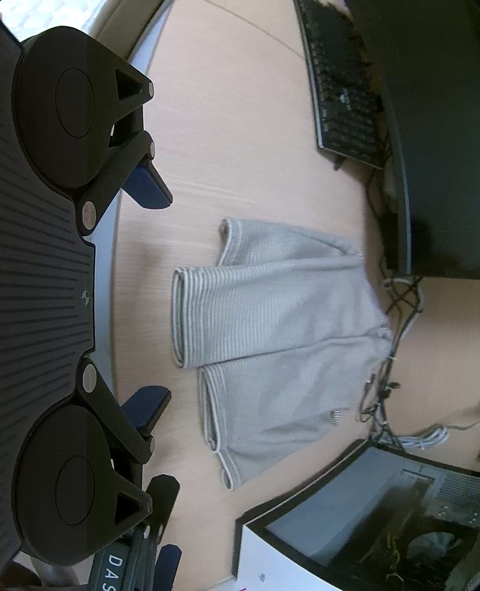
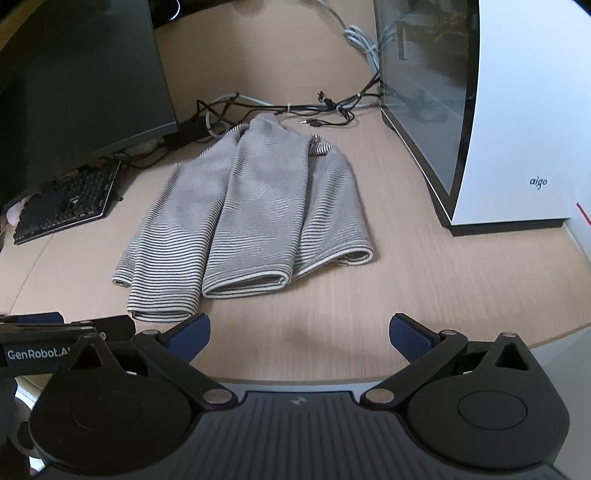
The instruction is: Fold clothes
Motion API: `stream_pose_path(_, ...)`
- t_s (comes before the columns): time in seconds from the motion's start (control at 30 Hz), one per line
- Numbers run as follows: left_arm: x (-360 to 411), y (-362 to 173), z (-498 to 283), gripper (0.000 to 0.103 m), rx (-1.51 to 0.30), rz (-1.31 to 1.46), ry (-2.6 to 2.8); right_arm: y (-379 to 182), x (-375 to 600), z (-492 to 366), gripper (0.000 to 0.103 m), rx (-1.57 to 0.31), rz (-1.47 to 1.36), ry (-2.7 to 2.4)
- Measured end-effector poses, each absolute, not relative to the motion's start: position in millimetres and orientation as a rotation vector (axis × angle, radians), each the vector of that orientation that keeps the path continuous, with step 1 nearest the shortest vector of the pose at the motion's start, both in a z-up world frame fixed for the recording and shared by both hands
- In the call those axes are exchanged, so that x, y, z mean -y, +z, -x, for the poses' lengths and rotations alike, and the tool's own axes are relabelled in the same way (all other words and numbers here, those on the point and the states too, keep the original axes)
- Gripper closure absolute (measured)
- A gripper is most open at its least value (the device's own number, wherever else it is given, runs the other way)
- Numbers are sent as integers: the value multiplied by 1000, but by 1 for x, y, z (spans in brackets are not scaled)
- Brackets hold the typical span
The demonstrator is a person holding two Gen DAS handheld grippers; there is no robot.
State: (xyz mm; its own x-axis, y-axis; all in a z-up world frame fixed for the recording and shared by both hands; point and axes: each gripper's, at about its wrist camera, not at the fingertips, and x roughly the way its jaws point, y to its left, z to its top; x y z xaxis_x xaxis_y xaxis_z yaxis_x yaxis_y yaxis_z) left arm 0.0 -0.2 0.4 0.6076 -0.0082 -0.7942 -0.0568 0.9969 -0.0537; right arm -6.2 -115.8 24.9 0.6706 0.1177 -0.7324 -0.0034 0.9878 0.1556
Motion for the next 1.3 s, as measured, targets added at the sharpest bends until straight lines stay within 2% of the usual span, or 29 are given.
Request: stream_pose_path(1.3, 3, -3, 4, 0, -930, 72, 38, 21, 114, 3, 0, -843, -107, 66)
